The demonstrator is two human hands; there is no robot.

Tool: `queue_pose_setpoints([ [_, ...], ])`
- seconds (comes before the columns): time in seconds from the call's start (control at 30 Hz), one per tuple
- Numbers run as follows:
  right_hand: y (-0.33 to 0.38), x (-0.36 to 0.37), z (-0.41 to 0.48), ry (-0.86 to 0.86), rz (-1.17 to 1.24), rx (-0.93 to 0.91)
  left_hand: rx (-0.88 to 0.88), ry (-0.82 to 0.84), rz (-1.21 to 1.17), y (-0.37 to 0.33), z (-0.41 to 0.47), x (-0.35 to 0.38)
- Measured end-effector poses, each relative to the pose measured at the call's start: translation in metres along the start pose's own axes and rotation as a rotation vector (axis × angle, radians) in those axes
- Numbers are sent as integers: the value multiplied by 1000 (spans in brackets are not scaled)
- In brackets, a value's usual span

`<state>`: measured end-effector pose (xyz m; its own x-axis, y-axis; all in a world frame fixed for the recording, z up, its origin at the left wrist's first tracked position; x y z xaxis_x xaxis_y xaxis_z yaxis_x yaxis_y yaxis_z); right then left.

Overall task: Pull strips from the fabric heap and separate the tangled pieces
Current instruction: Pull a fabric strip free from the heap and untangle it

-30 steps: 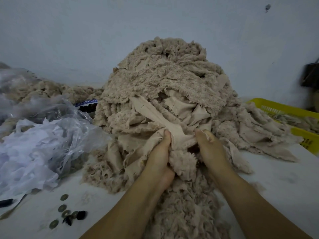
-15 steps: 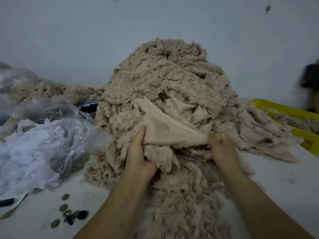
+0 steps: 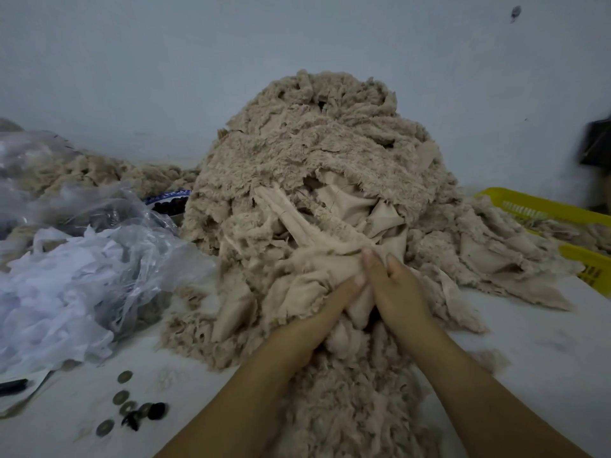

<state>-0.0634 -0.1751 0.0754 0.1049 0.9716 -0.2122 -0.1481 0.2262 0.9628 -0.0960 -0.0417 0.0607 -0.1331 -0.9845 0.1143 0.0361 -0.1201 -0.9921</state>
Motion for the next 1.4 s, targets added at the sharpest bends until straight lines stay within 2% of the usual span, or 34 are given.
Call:
queue_pose_setpoints([
  [0.13, -7, -15, 12, -191, 101, 125, -4, -8, -275, -14, 0, -2],
  [0.23, -9, -24, 18, -293, 116, 135, -28, -85, -307, -15, 1, -4],
  [0.3, -8, -25, 19, -298, 143, 109, -60, -117, -358, -16, 2, -8],
  [0.37, -6, -23, 17, -302, 100, 65, -82, -83, -463, -18, 2, -7],
  [0.5, 5, -24, 5, -358, 20, -168, -21, -49, -742, -25, 7, -11],
  [0.57, 12, -20, -2, -243, -1, -256, 46, -52, -810, -28, 9, -15],
  [0.63, 17, -4, -11, 48, -109, -216, 56, -59, -799, -28, 9, -16],
  [0.7, 10, 17, -17, 292, -359, -215, 52, -76, -754, -27, 9, -13],
  [0.77, 6, 23, -16, 331, -518, -312, 78, -138, -744, -27, 10, -16],
  [0.87, 10, 4, -9, 231, -316, -260, 115, -254, -942, -31, 14, -31],
  [0.93, 11, -11, -6, 85, -144, -174, 115, -288, -1041, -32, 15, -40],
  [1.1, 6, -23, 2, -280, 126, 73, 89, -316, -1026, -28, 17, -38],
  [1.2, 1, -41, 11, -454, 274, 107, 125, -346, -1066, -29, 18, -47],
  [1.27, -4, -49, 16, -494, 313, 132, 133, -361, -1059, -28, 19, -50],
  [1.4, -9, -44, 22, -453, 378, 186, 103, -384, -939, -22, 21, -45],
])
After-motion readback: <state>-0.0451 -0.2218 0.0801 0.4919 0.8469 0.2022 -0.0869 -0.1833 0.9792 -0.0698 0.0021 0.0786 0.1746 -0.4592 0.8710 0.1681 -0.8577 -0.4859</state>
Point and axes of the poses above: each hand's wrist, its own z-axis towards the middle knuckle, its own x-axis out of the palm, y = z × x, the point moved 2 cm from there along z, towards the middle knuckle, and after that the axes turned 7 degrees about x, right-handed, at the moved point
